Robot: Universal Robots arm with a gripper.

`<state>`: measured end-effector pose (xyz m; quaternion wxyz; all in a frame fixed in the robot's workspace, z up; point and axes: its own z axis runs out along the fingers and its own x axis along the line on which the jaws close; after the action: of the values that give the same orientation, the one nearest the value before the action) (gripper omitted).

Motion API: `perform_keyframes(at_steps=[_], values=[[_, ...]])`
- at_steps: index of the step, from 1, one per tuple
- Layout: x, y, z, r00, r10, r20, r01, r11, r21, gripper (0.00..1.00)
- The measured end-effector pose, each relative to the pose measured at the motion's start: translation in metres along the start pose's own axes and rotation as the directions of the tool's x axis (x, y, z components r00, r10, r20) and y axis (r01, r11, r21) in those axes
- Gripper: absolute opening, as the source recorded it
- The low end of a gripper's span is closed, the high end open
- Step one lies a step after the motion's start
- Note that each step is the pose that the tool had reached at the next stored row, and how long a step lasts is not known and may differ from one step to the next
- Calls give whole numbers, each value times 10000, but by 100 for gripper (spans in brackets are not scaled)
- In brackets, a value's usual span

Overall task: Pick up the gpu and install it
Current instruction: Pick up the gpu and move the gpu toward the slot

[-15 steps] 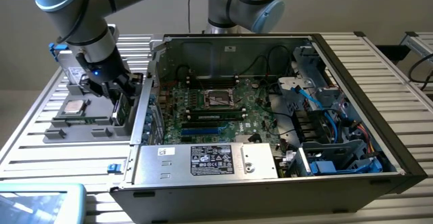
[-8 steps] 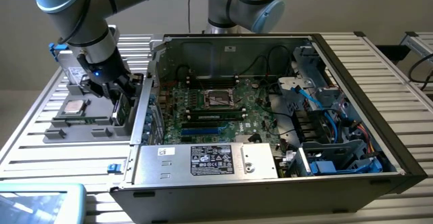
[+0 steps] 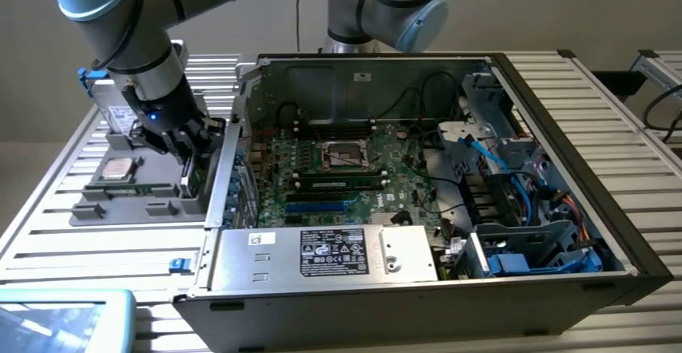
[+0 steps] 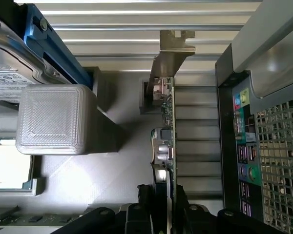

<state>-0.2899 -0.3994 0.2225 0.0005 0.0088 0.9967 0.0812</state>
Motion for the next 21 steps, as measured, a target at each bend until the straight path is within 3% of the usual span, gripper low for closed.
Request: perform_keyframes(at_steps=[8,21], values=[[0,3,-17,10000,-3,1,3,10000,4,28],[18,97,-595,10000,-3,0,3,10000,3,28]])
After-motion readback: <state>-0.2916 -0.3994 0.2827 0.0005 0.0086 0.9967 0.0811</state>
